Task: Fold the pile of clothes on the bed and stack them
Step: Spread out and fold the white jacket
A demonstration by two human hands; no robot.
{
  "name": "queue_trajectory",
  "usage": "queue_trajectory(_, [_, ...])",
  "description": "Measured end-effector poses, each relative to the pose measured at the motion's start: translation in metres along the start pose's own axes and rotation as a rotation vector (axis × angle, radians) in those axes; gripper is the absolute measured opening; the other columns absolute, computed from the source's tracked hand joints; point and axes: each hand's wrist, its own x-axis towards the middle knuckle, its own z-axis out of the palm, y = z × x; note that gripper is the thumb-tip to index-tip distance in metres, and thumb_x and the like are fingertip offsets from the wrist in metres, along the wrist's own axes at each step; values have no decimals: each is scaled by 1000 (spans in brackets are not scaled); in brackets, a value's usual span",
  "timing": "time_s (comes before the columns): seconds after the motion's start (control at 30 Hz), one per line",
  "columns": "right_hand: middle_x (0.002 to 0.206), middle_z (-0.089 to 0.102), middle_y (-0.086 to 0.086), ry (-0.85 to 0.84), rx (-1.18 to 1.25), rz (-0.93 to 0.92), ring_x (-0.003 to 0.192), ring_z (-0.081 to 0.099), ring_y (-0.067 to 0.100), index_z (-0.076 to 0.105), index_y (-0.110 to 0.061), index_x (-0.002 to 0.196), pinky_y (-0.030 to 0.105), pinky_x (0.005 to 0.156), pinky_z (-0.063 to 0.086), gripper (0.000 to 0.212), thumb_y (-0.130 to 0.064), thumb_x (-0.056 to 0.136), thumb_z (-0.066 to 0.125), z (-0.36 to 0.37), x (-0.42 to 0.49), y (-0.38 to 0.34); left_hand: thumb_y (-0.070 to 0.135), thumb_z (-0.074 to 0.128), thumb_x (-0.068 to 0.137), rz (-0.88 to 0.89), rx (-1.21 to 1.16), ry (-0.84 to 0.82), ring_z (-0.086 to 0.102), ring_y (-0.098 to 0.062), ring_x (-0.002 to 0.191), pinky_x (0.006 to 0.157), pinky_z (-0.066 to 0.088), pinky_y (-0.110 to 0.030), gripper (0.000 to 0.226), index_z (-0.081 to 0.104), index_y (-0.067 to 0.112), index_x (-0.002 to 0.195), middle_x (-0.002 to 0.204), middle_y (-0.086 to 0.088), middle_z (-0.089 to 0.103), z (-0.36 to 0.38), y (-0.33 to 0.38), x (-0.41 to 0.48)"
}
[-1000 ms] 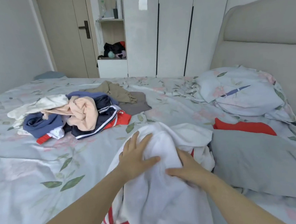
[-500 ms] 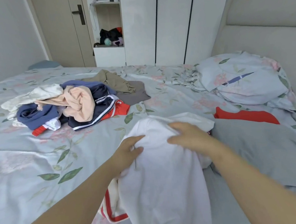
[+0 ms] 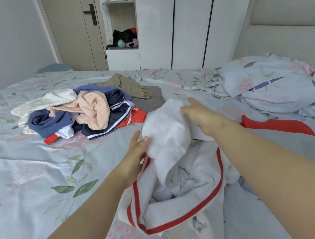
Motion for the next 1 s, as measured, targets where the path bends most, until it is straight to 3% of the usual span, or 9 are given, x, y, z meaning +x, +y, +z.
queue_trajectory(0.1, [147,36,7,40,-297,-4,133,37,24,22,-15,149,27,103,31,61,-15,95,48,-7,7,42,20,71,80,125,43,-30,59,11,98,75,48,-10,65,32,44,126,124,21,50,7,-4,3])
queue_trajectory(0.23, [146,33,7,137,-748,17,134,32,29,23,-25,146,47,107,31,69,-36,87,56,-15,15,77,20,83,65,145,242,94,51,-2,113,79,44,-10,81,34,36,128,125,15,48,11,-8,13])
queue_trajectory(0.4, [150,36,6,60,-743,65,133,36,33,4,-34,151,46,107,30,84,-54,87,54,-18,29,82,19,75,78,137,636,440,51,-16,79,66,41,-21,25,56,22,94,93,4,56,0,16,43])
queue_trajectory(0.5, [147,42,4,38,-789,101,133,41,27,5,-30,151,42,108,27,85,-59,87,51,-11,34,91,2,66,84,318,261,508,49,-15,68,56,44,-18,23,55,21,76,76,3,55,2,60,65])
queue_trajectory(0.6, [140,49,2,51,-781,127,128,44,24,27,-30,142,40,100,25,62,-57,89,45,-6,34,104,15,58,93,366,-213,449,57,-12,72,59,50,-18,3,56,17,93,85,0,60,-4,98,90])
queue_trajectory(0.7, [120,60,-1,105,-704,128,116,51,23,45,-31,108,37,92,27,29,-55,91,43,-5,34,111,69,56,77,89,-54,444,56,-16,112,93,47,-32,75,43,22,134,126,3,57,-15,85,113])
queue_trajectory(0.77, [115,61,0,132,-690,119,114,52,23,50,-29,110,37,92,26,30,-53,92,43,-5,34,110,72,50,78,-61,251,420,40,-22,133,111,30,-39,88,29,21,147,148,1,39,-12,51,109])
queue_trajectory(0.87, [112,62,1,154,-790,67,110,54,24,52,-28,112,37,89,29,34,-54,91,44,-2,33,113,72,57,74,-249,477,296,47,-25,124,103,39,-35,97,32,10,143,141,-5,43,-9,5,94])
queue_trajectory(1.0, [124,46,0,275,-1081,-133,115,44,24,55,-27,111,38,92,31,36,-55,88,51,7,30,123,55,78,64,-378,577,399,53,-29,113,87,47,-34,98,35,5,137,128,-11,50,-14,-16,84])
